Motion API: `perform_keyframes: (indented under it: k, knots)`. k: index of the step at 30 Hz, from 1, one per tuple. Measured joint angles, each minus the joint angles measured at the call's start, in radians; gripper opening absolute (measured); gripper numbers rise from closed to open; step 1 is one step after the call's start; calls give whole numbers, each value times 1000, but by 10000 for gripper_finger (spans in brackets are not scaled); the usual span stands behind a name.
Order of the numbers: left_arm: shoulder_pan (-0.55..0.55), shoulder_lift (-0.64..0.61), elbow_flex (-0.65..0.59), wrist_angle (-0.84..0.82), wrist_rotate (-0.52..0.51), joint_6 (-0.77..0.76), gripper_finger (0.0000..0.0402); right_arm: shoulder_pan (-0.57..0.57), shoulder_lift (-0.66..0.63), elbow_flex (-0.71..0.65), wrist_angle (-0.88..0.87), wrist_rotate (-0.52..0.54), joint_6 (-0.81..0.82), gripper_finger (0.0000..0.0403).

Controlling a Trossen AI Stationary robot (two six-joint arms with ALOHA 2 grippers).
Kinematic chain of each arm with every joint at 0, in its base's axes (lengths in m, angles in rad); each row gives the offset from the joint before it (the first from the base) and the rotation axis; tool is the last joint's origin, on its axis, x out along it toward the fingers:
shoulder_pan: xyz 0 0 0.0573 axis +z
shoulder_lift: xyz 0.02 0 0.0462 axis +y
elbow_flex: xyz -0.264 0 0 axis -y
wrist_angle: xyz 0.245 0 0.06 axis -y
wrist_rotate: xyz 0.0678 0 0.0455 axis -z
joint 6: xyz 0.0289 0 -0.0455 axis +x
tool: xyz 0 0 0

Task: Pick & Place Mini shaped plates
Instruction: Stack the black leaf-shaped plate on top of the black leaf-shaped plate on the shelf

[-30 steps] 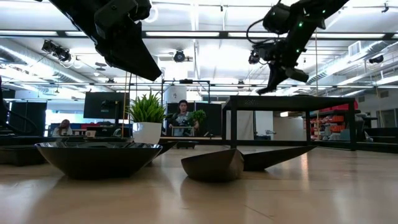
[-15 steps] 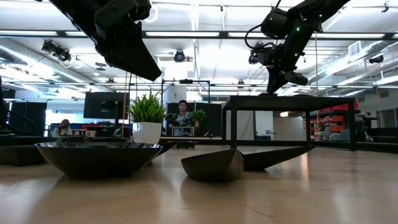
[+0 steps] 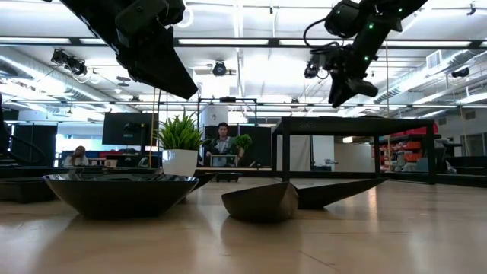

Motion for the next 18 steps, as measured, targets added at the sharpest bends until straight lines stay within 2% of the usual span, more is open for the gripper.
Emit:
perform_keyframes:
  k: [5, 7, 10, 13, 16, 18]
  knots:
    - [0, 0, 0, 0, 0, 0, 193, -15, -3, 0, -5, 105, 227, 94]
    - [0, 0, 0, 0, 0, 0, 193, -14, -3, 0, -5, 112, 330, 83]
    - [0, 0, 0, 0, 0, 0, 193, 19, -12, 0, -8, 49, 477, 65]
    - [3, 0, 0, 0, 0, 0, 193, 89, -25, 0, -6, -67, 635, 46]
    - [7, 0, 0, 0, 0, 0, 193, 211, -37, 0, 1, -162, 742, 31]
    - [7, 0, 0, 0, 0, 0, 193, 309, -38, 0, 21, -184, 802, 24]
